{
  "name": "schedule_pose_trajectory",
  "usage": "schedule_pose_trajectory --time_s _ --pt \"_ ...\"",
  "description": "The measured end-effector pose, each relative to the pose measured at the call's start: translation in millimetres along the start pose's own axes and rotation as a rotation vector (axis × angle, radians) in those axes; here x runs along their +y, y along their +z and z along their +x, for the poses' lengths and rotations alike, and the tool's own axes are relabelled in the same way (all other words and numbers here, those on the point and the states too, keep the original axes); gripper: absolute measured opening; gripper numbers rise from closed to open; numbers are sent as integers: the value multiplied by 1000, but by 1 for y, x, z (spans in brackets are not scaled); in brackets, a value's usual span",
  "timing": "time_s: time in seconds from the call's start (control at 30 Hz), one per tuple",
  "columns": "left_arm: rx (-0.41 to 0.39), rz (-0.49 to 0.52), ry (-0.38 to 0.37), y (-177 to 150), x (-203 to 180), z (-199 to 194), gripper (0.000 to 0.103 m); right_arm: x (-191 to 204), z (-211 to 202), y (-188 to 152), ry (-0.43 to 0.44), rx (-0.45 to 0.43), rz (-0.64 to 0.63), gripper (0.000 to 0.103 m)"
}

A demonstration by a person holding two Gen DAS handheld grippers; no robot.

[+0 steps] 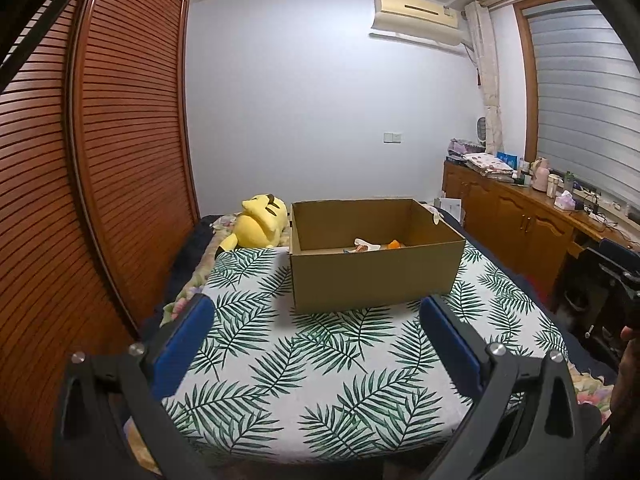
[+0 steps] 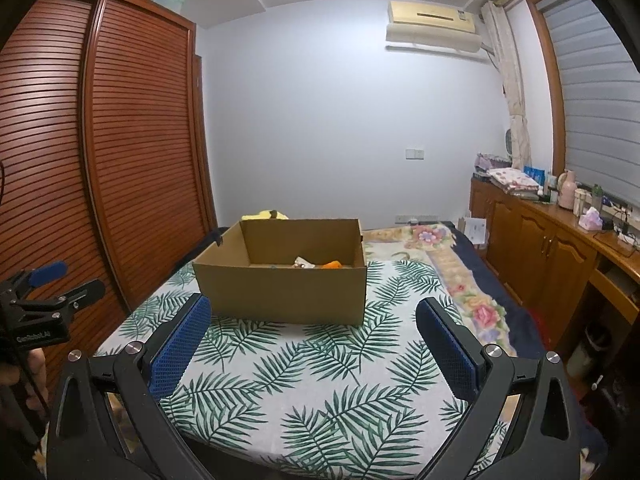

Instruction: Organize snacks

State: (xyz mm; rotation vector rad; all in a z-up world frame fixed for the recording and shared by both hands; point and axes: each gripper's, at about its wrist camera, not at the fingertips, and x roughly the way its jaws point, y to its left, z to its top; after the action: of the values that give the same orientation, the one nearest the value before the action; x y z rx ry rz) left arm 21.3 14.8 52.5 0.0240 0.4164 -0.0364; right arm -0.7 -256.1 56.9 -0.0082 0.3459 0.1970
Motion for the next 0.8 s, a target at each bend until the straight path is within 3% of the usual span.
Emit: schedule_pose_trajectory --time_s 0.8 --pt "-9 1 -6 -1 -2 -3 103 -1 0 -3 0 3 5 103"
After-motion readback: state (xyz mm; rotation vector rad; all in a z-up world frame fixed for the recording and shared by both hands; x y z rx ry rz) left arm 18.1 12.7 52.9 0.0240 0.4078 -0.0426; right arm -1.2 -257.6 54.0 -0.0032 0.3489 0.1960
